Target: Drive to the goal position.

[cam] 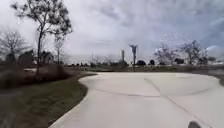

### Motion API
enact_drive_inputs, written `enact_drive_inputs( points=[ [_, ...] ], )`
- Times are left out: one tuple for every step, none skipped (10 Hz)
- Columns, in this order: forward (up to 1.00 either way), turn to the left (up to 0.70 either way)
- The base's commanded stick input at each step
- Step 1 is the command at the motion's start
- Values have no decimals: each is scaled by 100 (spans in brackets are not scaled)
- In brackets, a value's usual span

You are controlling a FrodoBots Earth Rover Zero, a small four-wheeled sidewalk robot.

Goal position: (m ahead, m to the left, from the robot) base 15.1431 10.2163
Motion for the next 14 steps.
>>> enact_drive_inputs(
  points=[
    [100, 0],
    [100, 0],
    [100, 0],
    [100, 0],
    [100, 0],
    [100, 0],
    [100, 0],
    [100, 0],
    [100, 0],
    [100, 0],
    [100, 0],
    [100, 0],
    [100, 0],
    [100, 0]
  ],
)
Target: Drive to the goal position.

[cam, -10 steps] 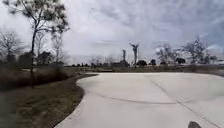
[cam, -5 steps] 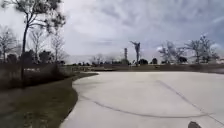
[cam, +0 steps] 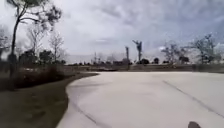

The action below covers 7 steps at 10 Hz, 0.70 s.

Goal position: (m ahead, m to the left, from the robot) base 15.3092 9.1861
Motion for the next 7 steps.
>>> enact_drive_inputs(
  points=[
    [100, 0],
    [100, 0],
    [100, 0],
    [100, 0],
    [100, 0],
    [100, 0],
    [100, 0]
  ],
)
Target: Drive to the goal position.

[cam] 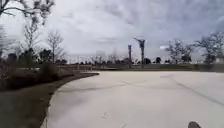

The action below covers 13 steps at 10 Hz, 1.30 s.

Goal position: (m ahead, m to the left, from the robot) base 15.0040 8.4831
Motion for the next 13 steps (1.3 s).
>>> enact_drive_inputs(
  points=[
    [100, 0],
    [100, 0],
    [100, 0],
    [100, 0],
    [100, 0],
    [100, 0],
    [100, 0],
    [100, 0],
    [100, 0],
    [100, -23],
    [100, -40],
    [100, -40],
    [100, -40]
  ],
)
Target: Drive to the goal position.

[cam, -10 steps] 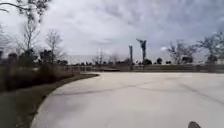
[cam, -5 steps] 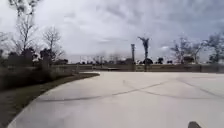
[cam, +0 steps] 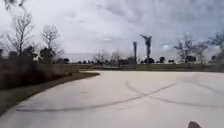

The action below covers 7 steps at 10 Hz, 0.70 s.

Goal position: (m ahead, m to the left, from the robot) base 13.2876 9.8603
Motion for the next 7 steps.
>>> enact_drive_inputs(
  points=[
    [100, -40],
    [100, -40],
    [100, -40],
    [100, 0],
    [100, 0],
    [100, 0],
    [100, 0]
  ],
)
